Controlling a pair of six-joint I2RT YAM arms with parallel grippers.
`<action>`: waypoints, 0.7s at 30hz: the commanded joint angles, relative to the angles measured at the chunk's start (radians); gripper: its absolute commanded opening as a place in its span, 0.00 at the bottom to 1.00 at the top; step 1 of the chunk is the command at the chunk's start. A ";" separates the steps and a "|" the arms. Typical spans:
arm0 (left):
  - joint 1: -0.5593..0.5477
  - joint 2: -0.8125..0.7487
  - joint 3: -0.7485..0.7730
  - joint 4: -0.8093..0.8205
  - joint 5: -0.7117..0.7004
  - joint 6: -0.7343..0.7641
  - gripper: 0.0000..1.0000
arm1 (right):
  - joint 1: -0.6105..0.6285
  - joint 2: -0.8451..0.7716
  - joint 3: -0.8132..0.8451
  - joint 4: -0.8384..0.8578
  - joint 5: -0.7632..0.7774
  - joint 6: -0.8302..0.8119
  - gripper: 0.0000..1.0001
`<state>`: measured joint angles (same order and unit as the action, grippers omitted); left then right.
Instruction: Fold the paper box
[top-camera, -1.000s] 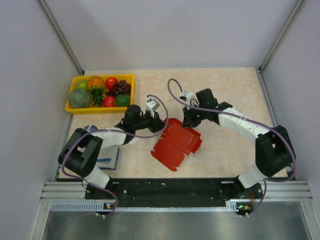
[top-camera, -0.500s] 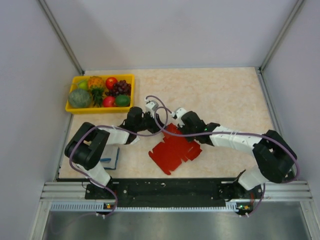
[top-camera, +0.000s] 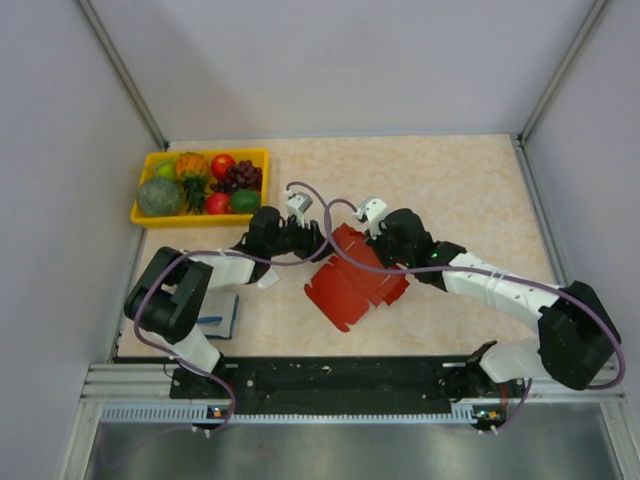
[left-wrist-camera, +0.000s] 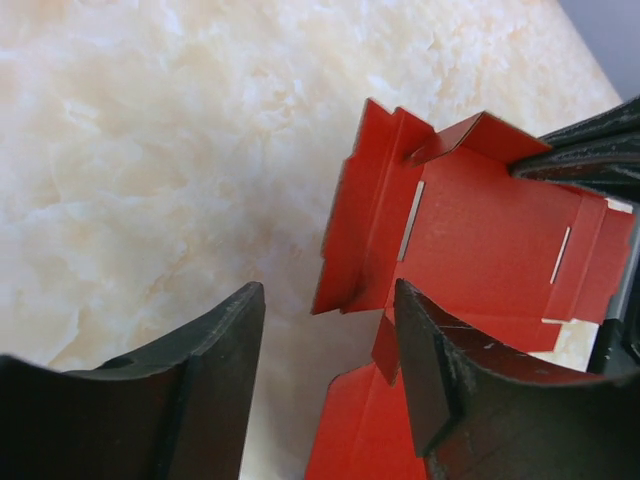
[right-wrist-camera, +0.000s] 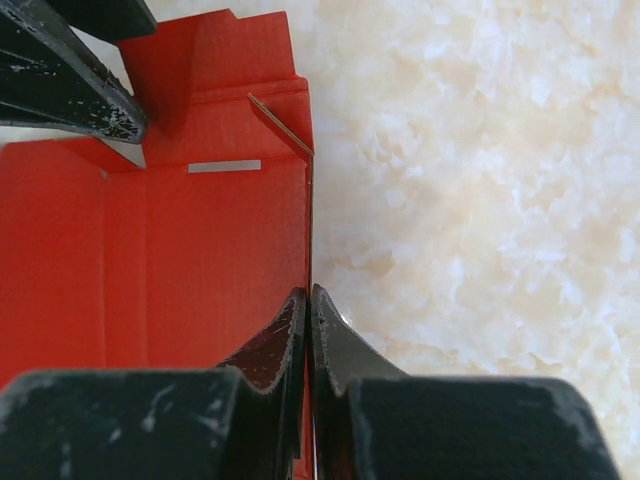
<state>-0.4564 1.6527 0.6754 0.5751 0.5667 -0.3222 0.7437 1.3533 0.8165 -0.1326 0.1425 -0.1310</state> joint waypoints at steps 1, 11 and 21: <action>0.035 -0.064 0.053 0.003 0.076 -0.031 0.61 | -0.081 -0.094 -0.004 0.050 -0.196 -0.036 0.00; 0.059 0.044 0.213 -0.066 0.395 0.012 0.54 | -0.147 -0.074 0.026 0.004 -0.527 -0.019 0.00; 0.055 0.019 0.122 0.084 0.440 0.015 0.04 | -0.271 -0.023 0.050 0.007 -0.728 0.123 0.13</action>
<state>-0.4000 1.7153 0.8433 0.5472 0.9691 -0.3367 0.5297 1.3052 0.8188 -0.1551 -0.4263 -0.0803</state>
